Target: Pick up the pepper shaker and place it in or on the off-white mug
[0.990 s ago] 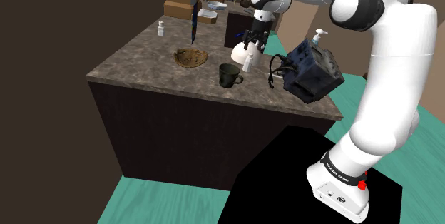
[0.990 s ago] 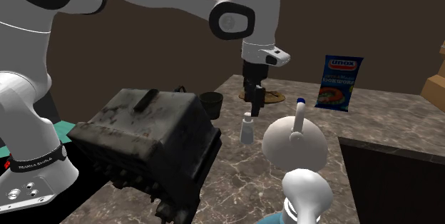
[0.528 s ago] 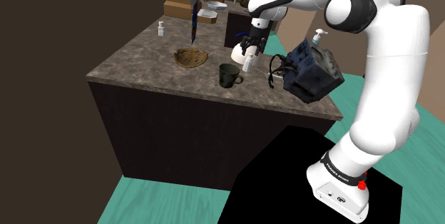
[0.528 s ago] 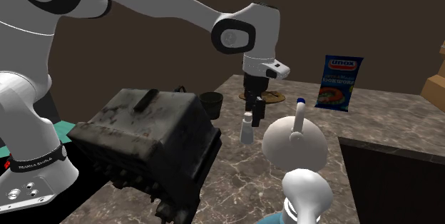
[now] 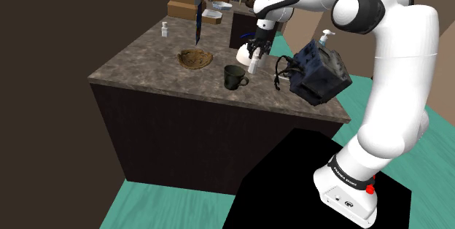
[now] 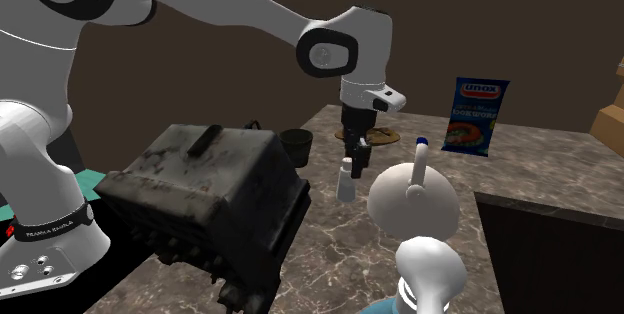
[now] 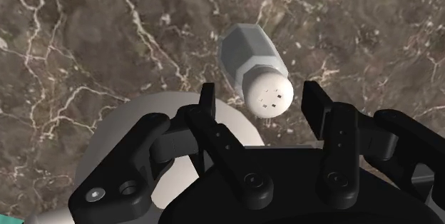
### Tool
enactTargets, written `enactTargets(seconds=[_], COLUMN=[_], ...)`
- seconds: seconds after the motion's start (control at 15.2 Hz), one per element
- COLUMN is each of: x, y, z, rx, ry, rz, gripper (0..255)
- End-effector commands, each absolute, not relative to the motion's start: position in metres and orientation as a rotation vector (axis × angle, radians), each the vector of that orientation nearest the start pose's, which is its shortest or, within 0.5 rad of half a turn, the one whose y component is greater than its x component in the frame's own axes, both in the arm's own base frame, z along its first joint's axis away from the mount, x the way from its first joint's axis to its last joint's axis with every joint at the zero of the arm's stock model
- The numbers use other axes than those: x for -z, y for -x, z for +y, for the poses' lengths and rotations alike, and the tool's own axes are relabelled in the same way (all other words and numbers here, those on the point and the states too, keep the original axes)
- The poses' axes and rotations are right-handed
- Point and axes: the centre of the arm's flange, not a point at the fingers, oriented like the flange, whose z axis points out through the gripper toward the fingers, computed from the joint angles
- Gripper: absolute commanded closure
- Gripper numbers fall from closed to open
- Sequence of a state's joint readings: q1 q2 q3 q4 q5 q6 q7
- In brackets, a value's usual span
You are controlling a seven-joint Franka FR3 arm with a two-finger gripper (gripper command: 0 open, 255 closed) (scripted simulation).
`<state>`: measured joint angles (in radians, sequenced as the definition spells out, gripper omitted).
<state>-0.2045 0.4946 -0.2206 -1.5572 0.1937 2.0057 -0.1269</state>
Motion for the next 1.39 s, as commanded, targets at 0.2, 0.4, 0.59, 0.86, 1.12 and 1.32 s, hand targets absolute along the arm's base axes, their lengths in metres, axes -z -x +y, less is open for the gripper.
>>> enactTargets(seconds=[0.2, 0.4, 0.59, 0.86, 1.12, 1.32], x=[-0.363, -0.363, -0.368, -0.389, -0.411, -0.426], y=[-0.636, -0.636, -0.636, -0.636, -0.636, -0.636], z=[-0.253, -0.253, -0.253, -0.253, -0.253, -0.253], rx=[-0.018, -0.018, -0.018, -0.018, -0.018, -0.018], ry=[3.016, 3.016, 3.016, 3.016, 3.016, 3.016], rz=[0.547, 0.547, 0.547, 0.547, 0.547, 0.547], gripper=[255, 255, 255, 255, 255, 255])
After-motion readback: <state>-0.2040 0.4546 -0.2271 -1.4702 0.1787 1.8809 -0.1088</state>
